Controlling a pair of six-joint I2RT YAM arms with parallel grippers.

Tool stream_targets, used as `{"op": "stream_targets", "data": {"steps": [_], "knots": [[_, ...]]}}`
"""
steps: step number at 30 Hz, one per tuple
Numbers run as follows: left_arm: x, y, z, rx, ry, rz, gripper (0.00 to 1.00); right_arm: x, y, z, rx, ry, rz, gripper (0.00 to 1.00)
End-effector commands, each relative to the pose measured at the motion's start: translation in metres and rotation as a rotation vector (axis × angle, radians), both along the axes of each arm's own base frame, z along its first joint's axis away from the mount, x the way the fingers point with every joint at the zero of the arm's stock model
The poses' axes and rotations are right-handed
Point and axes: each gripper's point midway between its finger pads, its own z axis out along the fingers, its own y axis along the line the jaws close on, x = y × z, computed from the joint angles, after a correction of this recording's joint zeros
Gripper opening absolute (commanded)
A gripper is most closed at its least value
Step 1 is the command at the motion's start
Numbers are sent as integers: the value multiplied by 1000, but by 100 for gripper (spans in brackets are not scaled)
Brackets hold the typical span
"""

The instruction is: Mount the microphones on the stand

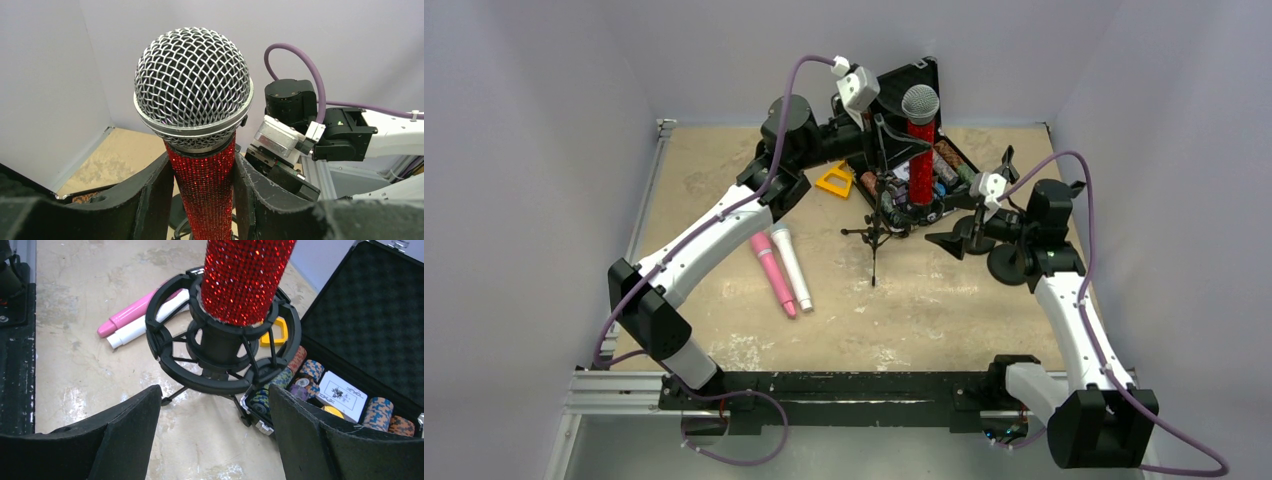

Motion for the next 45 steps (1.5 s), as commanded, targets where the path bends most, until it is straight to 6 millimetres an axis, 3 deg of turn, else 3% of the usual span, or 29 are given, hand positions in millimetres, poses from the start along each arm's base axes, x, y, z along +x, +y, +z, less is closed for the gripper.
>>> {"op": "stream_targets", "data": {"steps": [1, 10, 16, 28, 45], "knots": [[-4, 4, 1, 43, -61, 17, 0, 1, 8, 6, 1, -30, 24, 81], [9, 6, -33, 207, -51, 58, 0, 4, 18, 9, -14, -45, 51, 81], [7, 8, -37, 288, -12, 46, 0, 15, 20, 20, 15, -63, 36, 81], [13, -2, -39, 364, 91, 8, 0, 17, 26, 39, 100, -80, 42, 82], [19, -11, -83, 482, 227, -19, 0, 10, 31, 40, 152, -57, 82, 84]]}}
